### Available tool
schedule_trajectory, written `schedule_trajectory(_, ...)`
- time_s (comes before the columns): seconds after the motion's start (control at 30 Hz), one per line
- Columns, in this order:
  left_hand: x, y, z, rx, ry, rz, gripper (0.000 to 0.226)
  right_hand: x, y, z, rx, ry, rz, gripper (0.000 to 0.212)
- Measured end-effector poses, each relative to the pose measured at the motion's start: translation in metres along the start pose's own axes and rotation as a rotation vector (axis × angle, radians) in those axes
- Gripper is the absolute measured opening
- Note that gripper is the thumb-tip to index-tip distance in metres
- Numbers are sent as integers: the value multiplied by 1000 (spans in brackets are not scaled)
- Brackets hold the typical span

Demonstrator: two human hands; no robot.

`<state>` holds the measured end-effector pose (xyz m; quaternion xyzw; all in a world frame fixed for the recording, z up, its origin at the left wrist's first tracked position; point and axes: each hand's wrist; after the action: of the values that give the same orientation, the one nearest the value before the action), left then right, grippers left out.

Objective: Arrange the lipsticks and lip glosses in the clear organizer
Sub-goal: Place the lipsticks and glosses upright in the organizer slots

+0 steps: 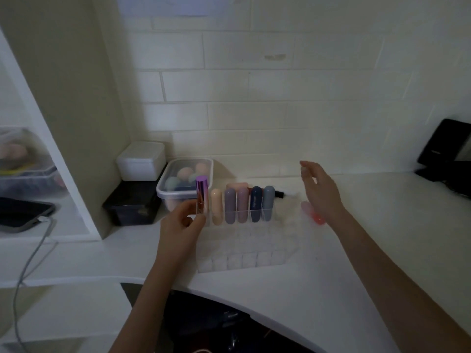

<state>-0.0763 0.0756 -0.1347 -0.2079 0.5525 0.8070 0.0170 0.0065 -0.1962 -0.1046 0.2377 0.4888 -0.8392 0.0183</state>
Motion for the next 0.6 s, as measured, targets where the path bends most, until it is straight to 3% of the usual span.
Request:
schedule_trajectory(0.1,0,-1,0,-9,-11,22,29,2,31,-15,352,-252,-235,56)
schedule_trajectory(0.17,0,-1,1,-12,-7,33,31,10,38,-26,582,-390,-195,59)
schedule_trajectory(0.37,-2,-3,1,28,-16,64,31,16,34,-42,435,-383,-50,52)
schedule_trajectory(0.47,-2,-3,1,41,-25,64,29,17,27,-47,204,-390,-9,47)
schedule_trajectory(0.6,-3,-3,2,53,-33,58,28,17,22,-53,141,-496,74,67)
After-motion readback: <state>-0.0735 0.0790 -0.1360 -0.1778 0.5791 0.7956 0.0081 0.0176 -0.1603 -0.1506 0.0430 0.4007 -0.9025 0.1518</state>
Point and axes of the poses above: each hand's wrist, its own x-axis away from the middle knuckle, its own z-axis out of the back of the hand, y = z × x, and after that the axes turned 2 degrees about -x, right-handed
